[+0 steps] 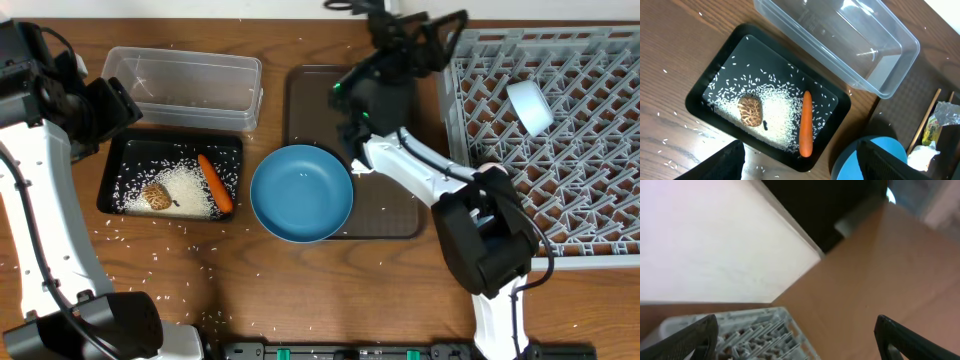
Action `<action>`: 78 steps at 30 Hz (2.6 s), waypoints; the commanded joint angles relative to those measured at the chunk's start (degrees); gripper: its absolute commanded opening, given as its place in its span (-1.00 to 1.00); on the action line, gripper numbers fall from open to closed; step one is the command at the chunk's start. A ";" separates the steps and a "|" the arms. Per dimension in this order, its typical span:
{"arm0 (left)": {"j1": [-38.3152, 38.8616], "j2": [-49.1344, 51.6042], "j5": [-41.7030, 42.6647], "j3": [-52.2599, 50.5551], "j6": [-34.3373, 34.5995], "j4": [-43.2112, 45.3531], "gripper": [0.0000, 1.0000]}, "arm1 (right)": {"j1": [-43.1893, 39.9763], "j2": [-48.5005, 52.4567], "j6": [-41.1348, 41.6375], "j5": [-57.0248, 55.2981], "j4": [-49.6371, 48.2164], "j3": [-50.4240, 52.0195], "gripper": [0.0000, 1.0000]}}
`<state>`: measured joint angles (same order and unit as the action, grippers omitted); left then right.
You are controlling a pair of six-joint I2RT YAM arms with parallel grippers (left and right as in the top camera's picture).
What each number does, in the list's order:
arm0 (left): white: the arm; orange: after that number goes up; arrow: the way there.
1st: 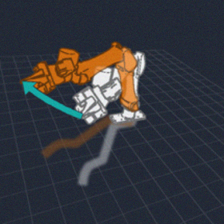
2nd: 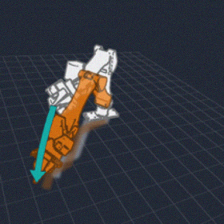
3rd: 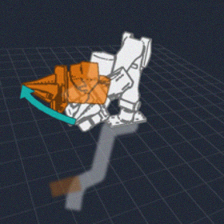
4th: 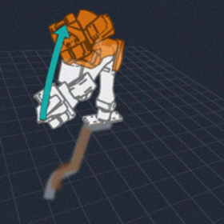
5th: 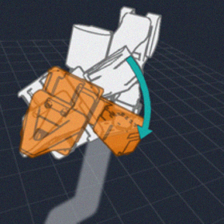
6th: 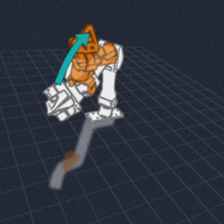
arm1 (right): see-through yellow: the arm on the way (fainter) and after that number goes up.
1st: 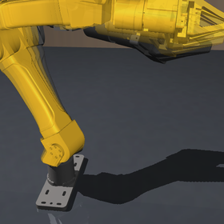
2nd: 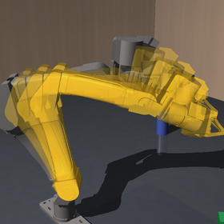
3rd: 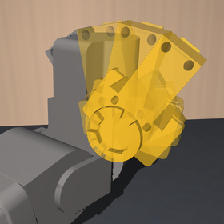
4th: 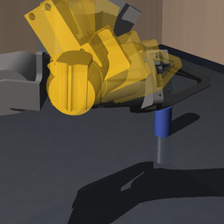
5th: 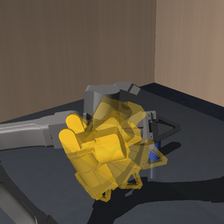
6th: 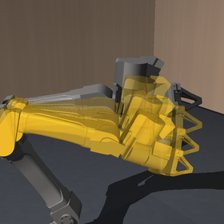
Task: Sort waste into correct bins and load items into the dishwasher rack
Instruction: 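Lower the right gripper to the teal bowl's rim and grasp it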
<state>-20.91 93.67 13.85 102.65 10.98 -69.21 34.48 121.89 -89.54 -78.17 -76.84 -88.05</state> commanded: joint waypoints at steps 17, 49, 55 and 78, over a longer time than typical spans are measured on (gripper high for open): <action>-0.13 0.66 0.50 -0.33 0.74 -0.17 0.45 | 7.13 -6.62 17.97 26.64 62.62 -0.90 0.76; -0.13 0.66 0.70 -0.33 0.76 -0.20 0.46 | -3.69 -18.21 97.85 82.16 117.07 -0.87 0.87; -0.13 0.66 0.68 -0.33 0.74 -0.20 0.47 | -3.67 -11.61 97.68 82.79 119.34 -0.85 0.51; -0.13 0.66 0.68 -0.33 0.74 0.09 0.47 | -3.67 -1.75 102.53 97.88 127.27 1.55 -0.14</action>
<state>-20.91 93.76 14.63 102.65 11.00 -69.14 30.65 119.13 10.11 18.59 50.65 -87.70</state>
